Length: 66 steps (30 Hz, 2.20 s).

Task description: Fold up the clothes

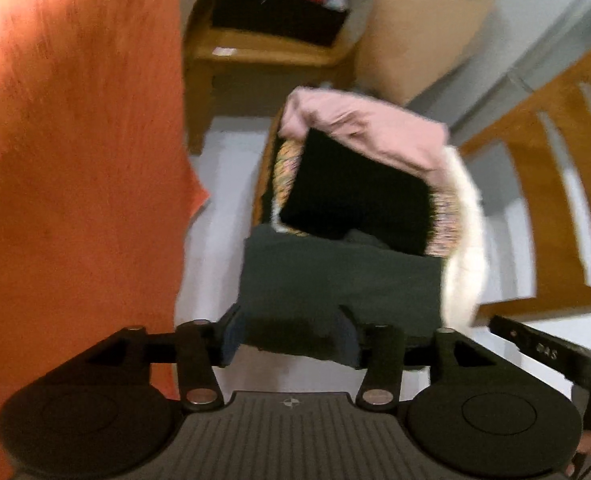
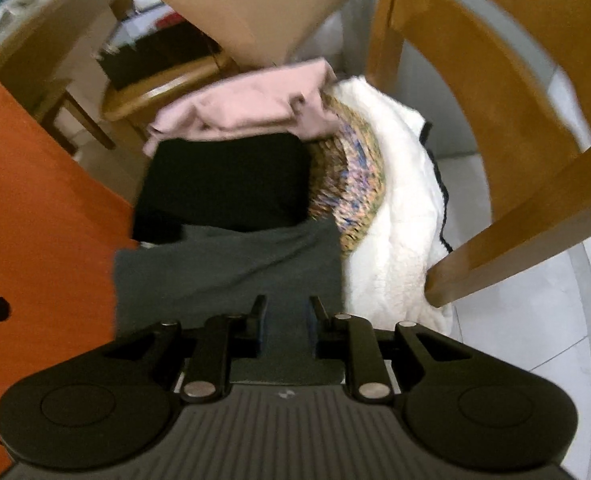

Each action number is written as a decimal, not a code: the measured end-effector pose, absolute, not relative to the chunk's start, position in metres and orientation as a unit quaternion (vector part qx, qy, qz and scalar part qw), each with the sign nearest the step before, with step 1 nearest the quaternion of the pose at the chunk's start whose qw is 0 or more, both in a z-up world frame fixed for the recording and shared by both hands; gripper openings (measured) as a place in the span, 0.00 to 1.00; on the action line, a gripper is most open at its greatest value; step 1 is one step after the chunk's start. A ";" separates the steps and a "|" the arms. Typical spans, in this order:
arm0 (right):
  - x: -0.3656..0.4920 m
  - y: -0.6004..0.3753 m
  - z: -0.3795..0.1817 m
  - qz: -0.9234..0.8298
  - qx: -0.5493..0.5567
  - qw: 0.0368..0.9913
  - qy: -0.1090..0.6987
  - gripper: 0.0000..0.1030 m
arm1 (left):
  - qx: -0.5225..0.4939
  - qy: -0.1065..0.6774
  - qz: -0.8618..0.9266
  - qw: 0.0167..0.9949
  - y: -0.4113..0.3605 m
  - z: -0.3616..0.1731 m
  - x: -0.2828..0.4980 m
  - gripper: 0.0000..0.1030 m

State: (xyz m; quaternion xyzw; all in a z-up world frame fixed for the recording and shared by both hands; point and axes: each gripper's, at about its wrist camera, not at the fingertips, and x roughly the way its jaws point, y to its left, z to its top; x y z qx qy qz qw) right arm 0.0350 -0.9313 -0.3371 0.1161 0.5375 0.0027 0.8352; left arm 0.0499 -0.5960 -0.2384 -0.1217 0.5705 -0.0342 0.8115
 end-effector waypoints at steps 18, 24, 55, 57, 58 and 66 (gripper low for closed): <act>-0.048 -0.841 -0.118 0.070 0.058 0.849 0.521 0.65 | -0.025 0.537 -0.172 0.825 -0.563 -0.040 -0.025 0.89; -0.074 -0.791 -0.078 0.063 0.069 0.858 0.504 0.86 | -0.026 0.525 -0.188 0.829 -0.515 -0.008 -0.041 0.96; -0.134 -0.567 0.019 0.031 0.086 0.895 0.438 1.00 | -0.032 0.493 -0.148 0.857 -0.301 0.051 -0.086 1.00; -0.134 -0.559 0.017 0.037 0.086 0.892 0.442 1.00 | -0.044 0.497 -0.129 0.857 -0.288 0.049 -0.089 1.00; -0.134 -0.554 0.016 0.039 0.087 0.889 0.447 1.00 | -0.049 0.498 -0.123 0.857 -0.281 0.049 -0.091 1.00; -0.142 -0.500 0.008 0.038 0.092 0.886 0.454 1.00 | -0.060 0.500 -0.106 0.858 -0.227 0.039 -0.094 1.00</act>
